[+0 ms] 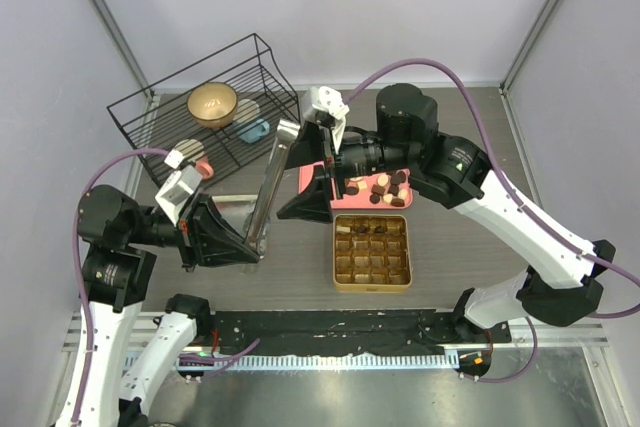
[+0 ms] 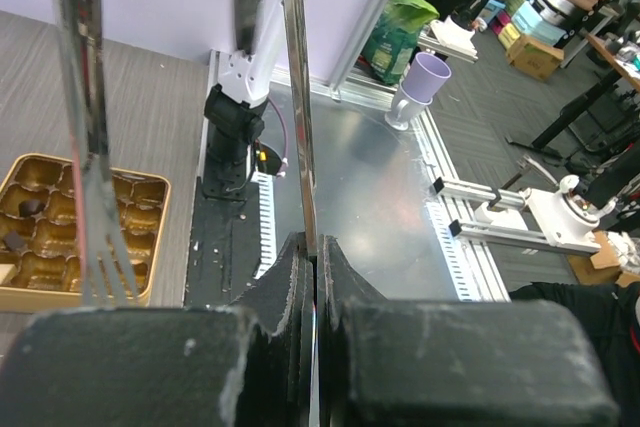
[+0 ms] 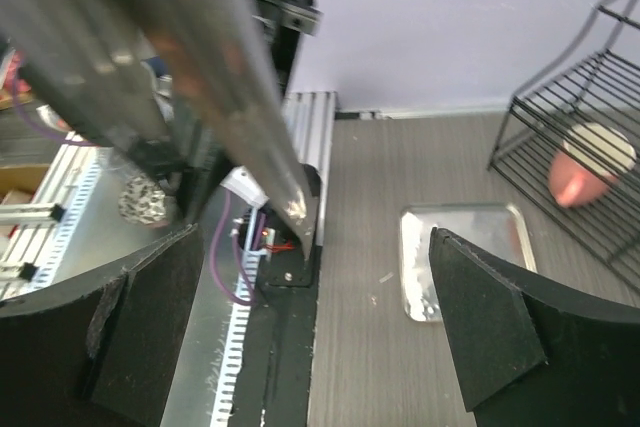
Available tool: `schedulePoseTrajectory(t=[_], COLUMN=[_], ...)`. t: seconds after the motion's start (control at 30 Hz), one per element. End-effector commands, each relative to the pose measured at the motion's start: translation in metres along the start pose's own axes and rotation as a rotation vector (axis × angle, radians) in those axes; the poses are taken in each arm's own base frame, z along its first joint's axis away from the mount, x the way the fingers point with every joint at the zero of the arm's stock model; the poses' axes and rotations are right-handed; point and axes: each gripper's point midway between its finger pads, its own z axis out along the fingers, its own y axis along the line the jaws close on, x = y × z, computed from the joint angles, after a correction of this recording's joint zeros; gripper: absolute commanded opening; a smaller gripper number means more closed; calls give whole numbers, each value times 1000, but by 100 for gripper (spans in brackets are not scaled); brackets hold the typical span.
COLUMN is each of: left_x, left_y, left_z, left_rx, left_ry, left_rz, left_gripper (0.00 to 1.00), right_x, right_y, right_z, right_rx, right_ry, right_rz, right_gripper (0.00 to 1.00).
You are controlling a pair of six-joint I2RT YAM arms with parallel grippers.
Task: Pack the chocolate
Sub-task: Adjust the clamp.
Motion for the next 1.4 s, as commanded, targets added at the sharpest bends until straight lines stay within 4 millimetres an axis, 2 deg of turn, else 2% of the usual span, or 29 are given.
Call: schedulePoseTrajectory(t=[0.0,0.17,0.4,0.57,0.63,0.87,1.07,1.27,1.3,1.37], left_x=[-3,-3,2,9,10,10,16,16,15,14], left_y=[4,4,6,25,35,33,36,31,29,26], left_z=[0,0,-1,-3,-5,-5,-6,-6,-6,-6], left_rx=[-14,-16,-32,-130,-177,-182,-184,-176,-175,-181], left_ry=[-4,-4,-6,-3,8,20,29,30,30,33], left_rz=[45,57,56,66,113,115,97,95,100,108], left_gripper=[0,0,0,0,0,0,0,0,0,0], right_x=[-26,-23,-39,-44,-40,-18,-17,-15,-13,-11], right_y=[35,41,36,35,33,29,30,28,26,26], right_z=[-11,-13,-7,0,6,27,36,39,41,41], right_rx=[-147,-173,-158,-159,-140,-137,-136,-124,-120,-118], right_ry=[-59,-50,-95,-111,-102,-50,-47,-41,-35,-31], right_rz=[-39,-32,-17,12,25,63,64,72,78,83], right_gripper=[100,100,100,100,100,100,91,73,65,60])
